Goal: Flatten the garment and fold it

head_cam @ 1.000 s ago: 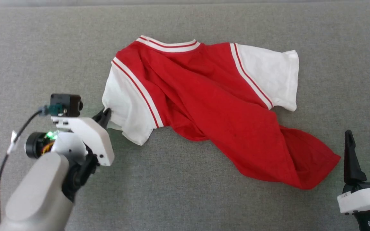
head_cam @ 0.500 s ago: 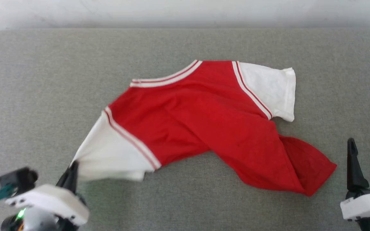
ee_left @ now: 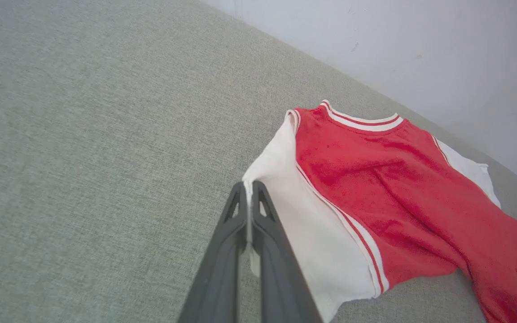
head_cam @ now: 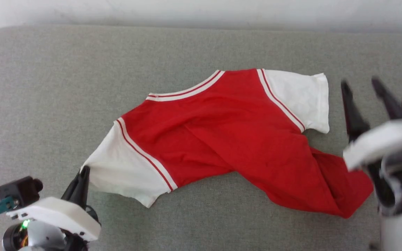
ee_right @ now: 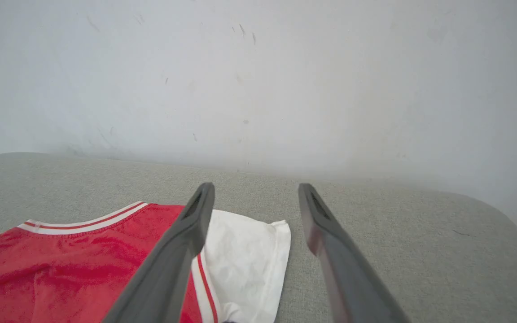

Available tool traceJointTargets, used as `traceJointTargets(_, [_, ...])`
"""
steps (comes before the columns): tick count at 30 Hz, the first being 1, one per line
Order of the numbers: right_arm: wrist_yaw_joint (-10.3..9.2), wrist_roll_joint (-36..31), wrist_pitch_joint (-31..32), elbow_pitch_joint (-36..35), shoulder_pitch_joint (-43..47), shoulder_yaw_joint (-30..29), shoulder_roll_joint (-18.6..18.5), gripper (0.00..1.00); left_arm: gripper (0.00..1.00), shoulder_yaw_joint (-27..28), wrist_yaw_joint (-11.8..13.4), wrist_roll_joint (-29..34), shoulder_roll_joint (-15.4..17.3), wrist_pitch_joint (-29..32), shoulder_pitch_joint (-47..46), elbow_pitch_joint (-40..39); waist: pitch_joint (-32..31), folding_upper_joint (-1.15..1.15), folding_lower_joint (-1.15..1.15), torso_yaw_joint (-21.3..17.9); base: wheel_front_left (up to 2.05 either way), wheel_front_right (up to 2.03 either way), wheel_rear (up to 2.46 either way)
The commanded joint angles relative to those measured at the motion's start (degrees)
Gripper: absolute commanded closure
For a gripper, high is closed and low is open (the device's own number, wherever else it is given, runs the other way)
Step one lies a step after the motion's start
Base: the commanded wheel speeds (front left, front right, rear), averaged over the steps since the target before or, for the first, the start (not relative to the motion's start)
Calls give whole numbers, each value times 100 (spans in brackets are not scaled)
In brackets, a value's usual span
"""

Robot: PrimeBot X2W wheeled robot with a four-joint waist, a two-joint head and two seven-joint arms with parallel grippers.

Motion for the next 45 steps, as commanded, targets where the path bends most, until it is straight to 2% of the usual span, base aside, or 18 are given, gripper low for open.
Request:
traceJointTargets(1, [-4,-91,218,75,-354,4,-7,0,100,-39,-63,69,-24,-27,-152,-28,188,0,0,45,0,0,0])
traceJointTargets(7, [-4,-375,1564,718,-1562,-138,-7,0,100,-182,-235,136,-75,-85,-464,-5,614,0,0,183,0,0,0])
traceJointTargets(10, [-4,-696,2294,1102,-1913,-307,-7,0,100,-235,-312,174,-81,-115,-597,15,790,0,0,253,0,0,0])
traceJointTargets(14, [-4,-1102,2945,1539,-2220,-565,-7,0,100,-308,-407,199,-98,-131,-750,43,974,0,0,352,0,0,0])
traceJointTargets(19, [-4,-1507,3281,1936,-2471,-885,-7,0,100,-406,-515,186,-162,-131,-925,109,1183,0,0,490,0,0,0])
traceJointTargets(27, [-4,-1358,3605,2458,-2633,-967,-7,0,100,-465,-635,147,-227,-174,-1076,277,1326,0,0,620,0,0,0])
traceJointTargets(28, [-4,-1333,3626,2512,-2642,-977,-7,55,100,-465,-645,139,-233,-178,-1092,301,1327,0,0,627,0,0,0])
traceJointTargets(29, [-4,-1322,3631,2553,-2653,-969,-7,85,100,-464,-653,136,-231,-181,-1107,326,1326,0,0,628,0,0,0])
traceJointTargets(30, [-4,-1322,3617,2581,-2664,-958,-7,100,100,-461,-659,134,-228,-184,-1120,349,1317,0,0,623,0,0,0])
traceJointTargets(35, [-4,-1175,3234,2575,-2710,-798,-7,100,100,-403,-665,104,-204,-214,-1149,420,1131,0,0,511,0,0,0])
traceJointTargets(45, [-4,-173,2005,2278,-2792,-680,-7,100,100,-269,-470,473,27,-265,-1710,372,412,0,0,87,0,0,0])
